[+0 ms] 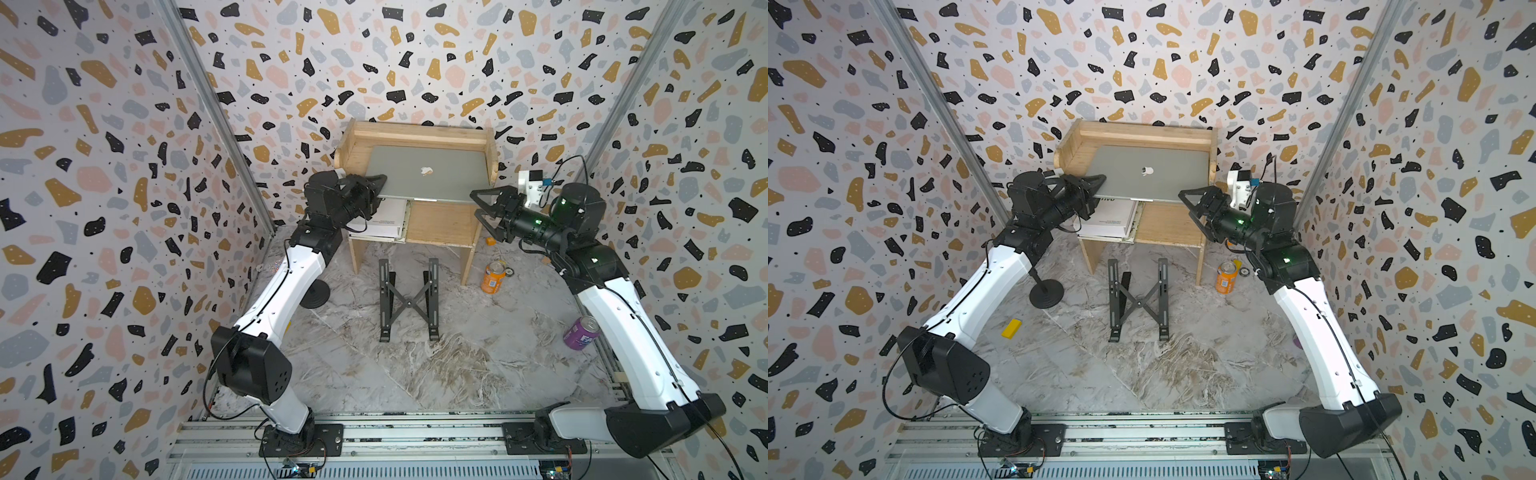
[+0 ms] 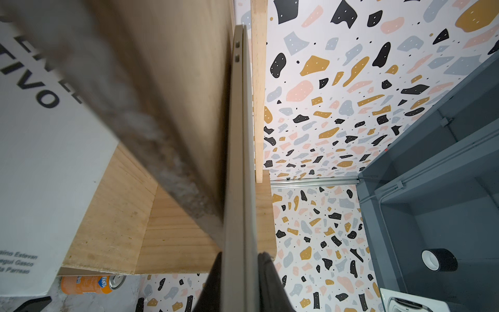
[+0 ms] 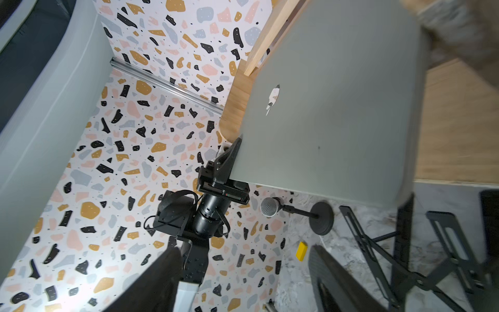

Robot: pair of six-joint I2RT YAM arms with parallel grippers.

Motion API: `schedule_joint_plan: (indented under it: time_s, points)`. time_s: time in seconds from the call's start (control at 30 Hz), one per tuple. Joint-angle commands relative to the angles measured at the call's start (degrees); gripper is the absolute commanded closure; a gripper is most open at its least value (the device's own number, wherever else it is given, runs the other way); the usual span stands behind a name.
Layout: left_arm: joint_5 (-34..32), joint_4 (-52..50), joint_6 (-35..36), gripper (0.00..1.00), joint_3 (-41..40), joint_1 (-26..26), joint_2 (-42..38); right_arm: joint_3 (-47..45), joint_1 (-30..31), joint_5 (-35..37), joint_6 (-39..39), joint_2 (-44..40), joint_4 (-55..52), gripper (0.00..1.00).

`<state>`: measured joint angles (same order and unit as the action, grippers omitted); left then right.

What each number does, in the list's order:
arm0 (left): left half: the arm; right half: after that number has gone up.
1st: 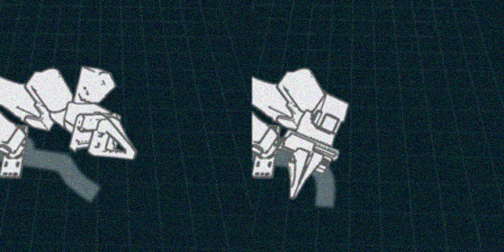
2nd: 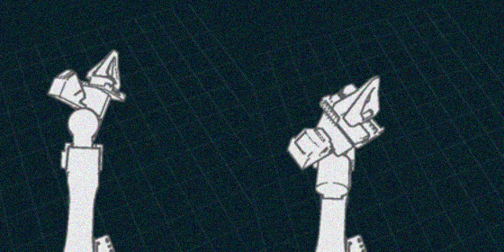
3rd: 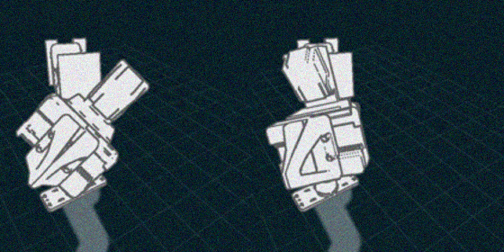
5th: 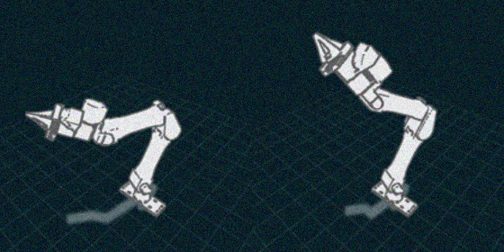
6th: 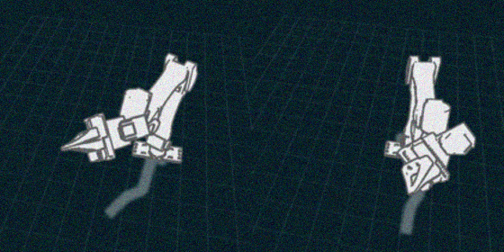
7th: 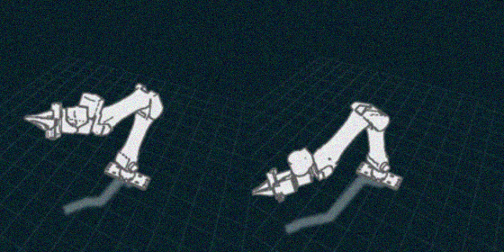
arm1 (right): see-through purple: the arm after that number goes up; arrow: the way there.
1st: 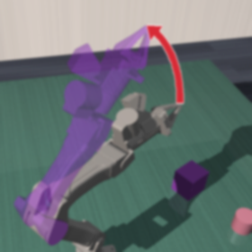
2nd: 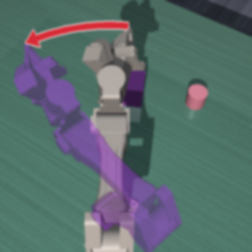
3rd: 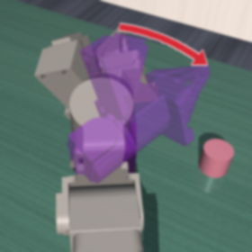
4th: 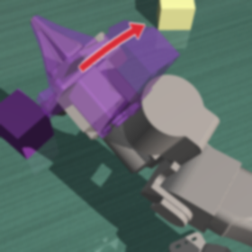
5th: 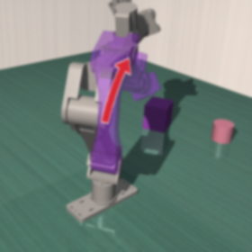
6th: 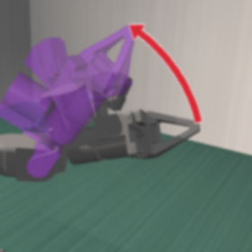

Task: Close the laptop lid and set it aside
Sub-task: Place the laptop on the shelf.

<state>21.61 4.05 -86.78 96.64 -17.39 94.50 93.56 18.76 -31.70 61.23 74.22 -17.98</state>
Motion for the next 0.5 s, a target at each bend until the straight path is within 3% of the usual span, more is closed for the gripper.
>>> schedule_joint_plan:
  time_s: [0.0,0.27,0.37,0.47]
  points:
    - [-0.90,3.77,2.12,0.80,2.73,-0.35,0.90,3.14,0.22,6.44,-12.79,-3.57,-12.60,0.32]
    - [-0.83,6.00,0.92,0.76,3.80,-0.19,3.51,10.39,3.42,6.71,-19.21,1.15,-19.35,0.79]
    - [-0.36,6.42,0.68,0.74,4.34,-0.19,4.32,13.74,5.93,5.81,-20.80,4.90,-21.50,0.89]
    - [-0.42,6.48,0.69,0.71,4.26,-0.04,4.54,17.83,8.29,5.40,-22.31,8.82,-23.95,0.92]
